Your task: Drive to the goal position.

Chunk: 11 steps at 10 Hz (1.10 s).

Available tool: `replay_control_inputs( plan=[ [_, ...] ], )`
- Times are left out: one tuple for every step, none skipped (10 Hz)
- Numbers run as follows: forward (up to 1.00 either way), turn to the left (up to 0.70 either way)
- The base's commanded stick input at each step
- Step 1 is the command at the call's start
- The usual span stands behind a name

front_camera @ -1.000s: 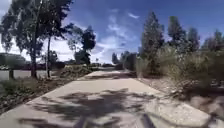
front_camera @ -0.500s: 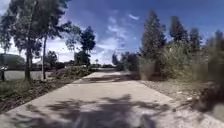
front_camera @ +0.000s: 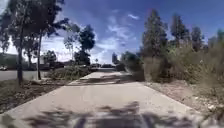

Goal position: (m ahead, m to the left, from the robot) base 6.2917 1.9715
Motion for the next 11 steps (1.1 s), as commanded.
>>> replay_control_inputs(
  plan=[
    [1.0,0.0],
    [1.0,0.0],
    [1.0,0.0],
    [1.0,0.0],
    [1.0,0.0],
    [1.0,0.0],
    [1.0,0.0],
    [1.0,0.0],
    [1.0,0.0],
    [1.0,0.0],
    [1.0,0.0]
  ],
)
